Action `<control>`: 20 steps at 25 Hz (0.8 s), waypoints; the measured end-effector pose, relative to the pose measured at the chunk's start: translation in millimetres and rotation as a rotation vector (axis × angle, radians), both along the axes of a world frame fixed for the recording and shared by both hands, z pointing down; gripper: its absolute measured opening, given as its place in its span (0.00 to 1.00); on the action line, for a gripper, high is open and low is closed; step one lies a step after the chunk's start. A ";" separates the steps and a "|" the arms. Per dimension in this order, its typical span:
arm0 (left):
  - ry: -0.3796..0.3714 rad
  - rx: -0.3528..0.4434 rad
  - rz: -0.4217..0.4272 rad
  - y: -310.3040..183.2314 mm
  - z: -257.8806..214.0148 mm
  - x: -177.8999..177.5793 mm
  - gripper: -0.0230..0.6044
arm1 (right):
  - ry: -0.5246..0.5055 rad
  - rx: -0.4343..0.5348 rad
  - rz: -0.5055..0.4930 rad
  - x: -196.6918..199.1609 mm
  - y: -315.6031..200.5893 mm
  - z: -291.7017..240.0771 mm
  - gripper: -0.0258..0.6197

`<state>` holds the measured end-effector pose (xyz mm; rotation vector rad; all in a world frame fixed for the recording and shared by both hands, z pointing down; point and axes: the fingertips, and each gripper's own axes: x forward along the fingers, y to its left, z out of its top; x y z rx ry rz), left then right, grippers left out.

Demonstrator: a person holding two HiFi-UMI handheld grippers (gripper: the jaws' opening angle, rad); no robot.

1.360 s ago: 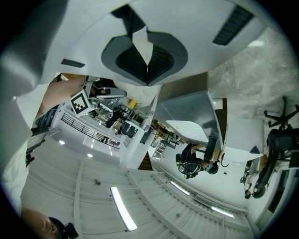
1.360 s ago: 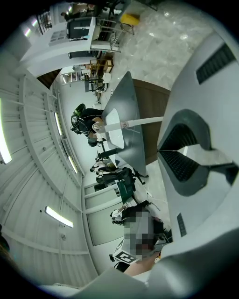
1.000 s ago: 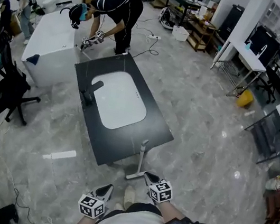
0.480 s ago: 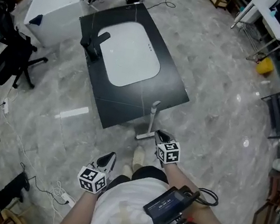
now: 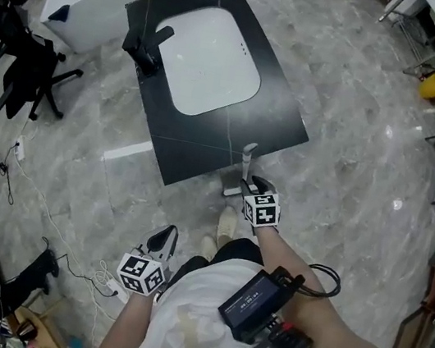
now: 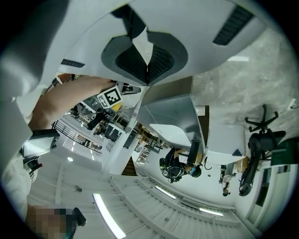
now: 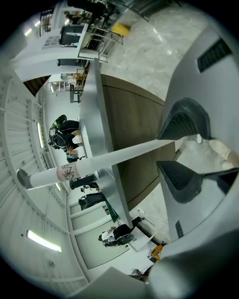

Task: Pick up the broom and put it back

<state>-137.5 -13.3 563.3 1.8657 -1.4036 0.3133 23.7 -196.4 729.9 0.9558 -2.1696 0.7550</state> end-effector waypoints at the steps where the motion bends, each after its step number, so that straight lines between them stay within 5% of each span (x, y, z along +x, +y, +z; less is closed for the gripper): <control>1: -0.003 -0.003 -0.011 -1.2 -0.5 -1.8 0.06 | 0.004 -0.007 -0.003 -0.5 -4.4 4.4 0.27; 14: -0.029 -0.054 -0.119 10.2 1.5 -8.3 0.06 | 0.055 -0.067 -0.059 -12.2 -25.5 47.4 0.33; 20: -0.035 -0.072 -0.156 22.7 0.7 -9.8 0.06 | 0.106 -0.043 -0.122 -20.0 -29.0 49.2 0.22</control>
